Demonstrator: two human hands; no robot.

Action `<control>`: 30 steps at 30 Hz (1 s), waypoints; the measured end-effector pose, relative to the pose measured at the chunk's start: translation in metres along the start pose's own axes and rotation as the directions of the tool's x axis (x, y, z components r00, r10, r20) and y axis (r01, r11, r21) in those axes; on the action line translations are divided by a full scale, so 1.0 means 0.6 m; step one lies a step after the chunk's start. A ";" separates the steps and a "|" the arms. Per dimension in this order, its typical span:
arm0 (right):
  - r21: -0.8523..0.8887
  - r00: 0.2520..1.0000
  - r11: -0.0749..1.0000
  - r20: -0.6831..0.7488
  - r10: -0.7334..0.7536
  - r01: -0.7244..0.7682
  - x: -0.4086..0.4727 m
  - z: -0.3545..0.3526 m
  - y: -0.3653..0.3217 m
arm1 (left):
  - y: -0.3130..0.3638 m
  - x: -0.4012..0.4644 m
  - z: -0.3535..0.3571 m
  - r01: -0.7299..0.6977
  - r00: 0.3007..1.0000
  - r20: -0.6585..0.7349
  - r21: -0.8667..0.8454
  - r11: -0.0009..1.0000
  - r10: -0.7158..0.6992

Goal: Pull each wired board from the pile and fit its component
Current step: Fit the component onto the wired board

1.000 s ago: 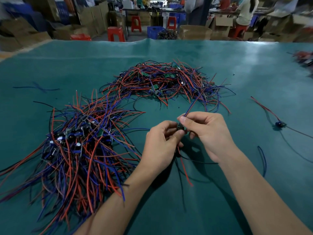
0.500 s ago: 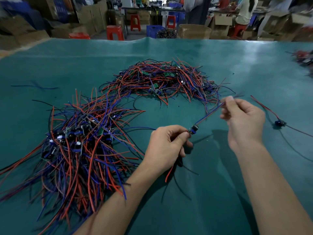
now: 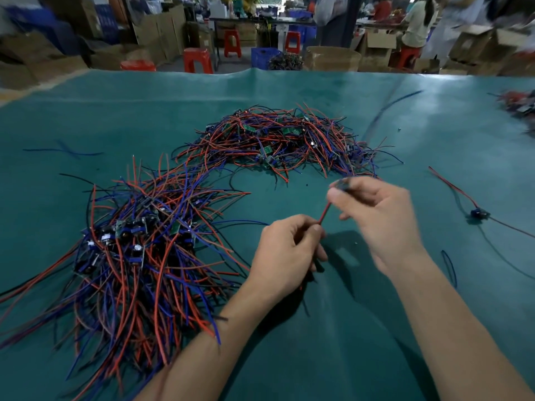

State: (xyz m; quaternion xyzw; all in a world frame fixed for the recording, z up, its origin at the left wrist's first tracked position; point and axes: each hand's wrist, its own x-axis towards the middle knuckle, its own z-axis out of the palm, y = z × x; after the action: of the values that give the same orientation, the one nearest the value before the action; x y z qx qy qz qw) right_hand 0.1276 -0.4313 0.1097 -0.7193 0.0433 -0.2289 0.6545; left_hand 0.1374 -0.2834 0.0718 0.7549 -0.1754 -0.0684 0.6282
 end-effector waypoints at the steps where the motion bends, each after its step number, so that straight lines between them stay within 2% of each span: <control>1: 0.038 0.997 0.999 -0.067 -0.030 0.033 0.003 -0.008 -0.014 | 0.001 -0.001 0.001 -0.003 1.000 0.028 -0.007 1.000 0.003; 3: 0.135 0.975 0.985 -0.209 -0.079 0.109 0.006 -0.015 -0.059 | -0.001 -0.003 0.003 -0.022 0.999 0.045 0.010 1.000 0.021; 5: 0.227 0.955 0.953 -0.261 -0.139 0.200 0.008 -0.001 -0.118 | -0.004 -0.002 0.004 -0.025 1.000 0.017 0.043 0.999 0.024; 7: 0.283 0.966 0.925 -0.136 -0.222 0.252 0.009 0.037 -0.179 | -0.006 0.000 0.004 -0.019 1.000 -0.011 0.066 0.998 0.020; 9: 0.252 0.964 0.945 0.111 -0.242 0.208 0.014 0.091 -0.215 | -0.007 0.001 0.004 -0.019 0.999 -0.025 0.078 0.997 0.021; 10: 0.179 0.948 0.968 0.236 -0.216 0.176 0.019 0.119 -0.223 | -0.006 0.000 0.004 -0.021 0.999 -0.030 0.090 0.996 0.024; 12: -0.090 0.889 0.982 0.445 -0.112 0.168 0.036 0.161 -0.216 | -0.007 0.000 0.002 -0.032 0.999 -0.029 0.103 0.994 0.035; 14: -0.399 0.816 0.891 0.575 0.059 0.217 0.063 0.176 -0.185 | -0.009 0.001 0.001 -0.019 0.999 -0.028 0.084 0.996 0.022; 15: -0.521 0.804 0.812 0.584 0.114 0.264 0.082 0.169 -0.163 | -0.010 0.002 0.001 -0.011 1.000 -0.027 0.075 0.997 0.014; 17: -0.721 0.874 0.611 0.476 0.095 0.326 0.135 0.133 -0.117 | -0.011 0.004 0.001 -0.026 0.999 -0.026 0.089 0.996 0.028; 19: -0.887 0.960 0.397 0.277 0.046 0.237 0.185 0.081 -0.067 | -0.010 0.004 0.001 -0.049 0.998 -0.023 0.113 0.992 0.052; 20: -0.937 0.980 0.307 0.193 0.052 0.169 0.203 0.053 -0.040 | -0.009 0.004 0.001 -0.053 0.998 -0.022 0.123 0.991 0.056; 22: -0.975 0.991 0.209 0.096 0.097 0.074 0.223 0.006 0.005 | -0.011 0.005 0.001 -0.054 0.998 -0.019 0.134 0.989 0.057; 25: -0.971 0.990 0.223 0.109 0.092 0.086 0.233 -0.024 0.040 | -0.012 0.006 0.001 -0.046 0.999 -0.020 0.138 0.989 0.049; 27: -0.958 0.996 0.278 0.080 0.035 0.068 0.237 -0.029 0.045 | -0.011 0.005 0.001 -0.042 0.999 -0.023 0.135 0.990 0.046; 30: -0.921 0.998 0.389 0.032 0.060 0.006 0.243 -0.038 0.049 | -0.010 0.005 0.001 -0.028 0.999 -0.026 0.135 0.990 0.031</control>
State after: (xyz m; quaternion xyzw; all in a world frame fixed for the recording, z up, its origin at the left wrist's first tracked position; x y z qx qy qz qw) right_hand 0.2555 -0.5091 0.1222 -0.9668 0.1549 -0.1344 0.1525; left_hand 0.1413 -0.2841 0.0661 0.7939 -0.1820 -0.0365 0.5790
